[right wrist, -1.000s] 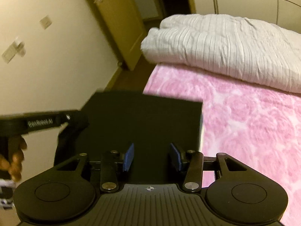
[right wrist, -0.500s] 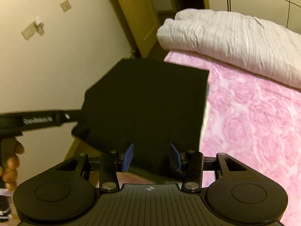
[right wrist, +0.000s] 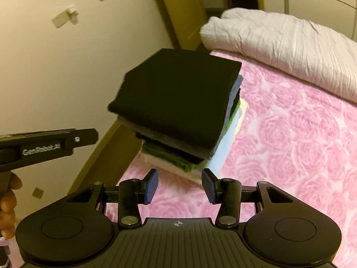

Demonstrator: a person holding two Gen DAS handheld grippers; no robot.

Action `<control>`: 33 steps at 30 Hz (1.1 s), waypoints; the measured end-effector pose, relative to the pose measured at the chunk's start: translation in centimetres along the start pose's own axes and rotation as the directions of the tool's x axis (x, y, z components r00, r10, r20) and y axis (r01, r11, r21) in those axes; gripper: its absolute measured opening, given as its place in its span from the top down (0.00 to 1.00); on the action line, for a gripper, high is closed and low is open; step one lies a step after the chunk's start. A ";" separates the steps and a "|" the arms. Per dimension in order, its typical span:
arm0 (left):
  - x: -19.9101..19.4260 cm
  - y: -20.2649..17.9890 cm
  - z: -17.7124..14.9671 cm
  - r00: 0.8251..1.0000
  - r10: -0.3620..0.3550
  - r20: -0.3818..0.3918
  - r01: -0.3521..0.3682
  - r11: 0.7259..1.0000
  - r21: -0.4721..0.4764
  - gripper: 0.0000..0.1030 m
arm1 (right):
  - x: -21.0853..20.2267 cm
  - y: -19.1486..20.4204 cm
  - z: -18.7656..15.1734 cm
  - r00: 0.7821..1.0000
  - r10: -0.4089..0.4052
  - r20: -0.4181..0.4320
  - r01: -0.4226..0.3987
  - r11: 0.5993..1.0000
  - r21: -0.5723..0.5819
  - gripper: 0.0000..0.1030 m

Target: Fold clothes

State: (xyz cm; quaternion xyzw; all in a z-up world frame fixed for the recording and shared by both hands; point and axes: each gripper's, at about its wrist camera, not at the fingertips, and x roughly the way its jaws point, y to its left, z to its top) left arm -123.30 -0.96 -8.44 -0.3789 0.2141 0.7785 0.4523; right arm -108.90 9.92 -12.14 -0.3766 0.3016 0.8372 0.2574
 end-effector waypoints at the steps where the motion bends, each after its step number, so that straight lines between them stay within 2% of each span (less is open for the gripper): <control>1: -0.8 -0.7 -0.5 1.000 0.012 0.004 -0.012 1.000 -0.010 0.69 | -0.8 -0.1 -0.3 1.000 0.011 0.002 -0.011 1.000 -0.016 0.54; 10: -6.7 -7.2 -5.0 0.992 0.126 0.023 -0.122 0.986 -0.117 0.66 | -7.4 -2.8 -3.8 0.997 0.080 -0.022 -0.082 0.984 -0.159 0.54; 12: -7.2 -8.0 -5.5 0.990 0.137 0.030 -0.132 0.982 -0.134 0.63 | -8.7 -3.6 -4.6 0.995 0.091 -0.028 -0.095 0.976 -0.198 0.54; 16: -7.9 -9.1 -6.3 0.987 0.155 0.042 -0.146 0.975 -0.165 0.62 | -10.7 -5.1 -5.9 0.995 0.096 -0.024 -0.098 0.955 -0.281 0.54; 20: -8.6 -10.3 -7.1 0.984 0.173 0.053 -0.160 0.968 -0.195 0.61 | -12.2 -6.3 -6.4 0.995 0.100 -0.022 -0.102 0.949 -0.300 0.53; 25: -9.5 -11.7 -8.2 0.978 0.196 0.067 -0.175 0.957 -0.233 0.50 | -12.8 -6.6 -5.8 0.996 0.086 0.001 -0.081 0.950 -0.302 0.53; 27: -9.5 -11.5 -8.1 0.970 0.219 0.109 -0.188 0.953 -0.238 0.35 | -12.6 -6.3 -5.5 0.998 0.065 0.011 -0.058 0.949 -0.310 0.53; 30: -9.2 -10.9 -7.6 0.960 0.245 0.138 -0.208 0.949 -0.239 0.34 | -12.1 -5.9 -5.0 0.999 0.038 0.038 -0.023 0.947 -0.322 0.53; 33: -8.4 -10.1 -7.2 0.968 0.221 0.120 -0.190 0.955 -0.229 0.34 | -11.1 -5.7 -4.2 1.000 0.014 0.026 -0.006 0.957 -0.289 0.53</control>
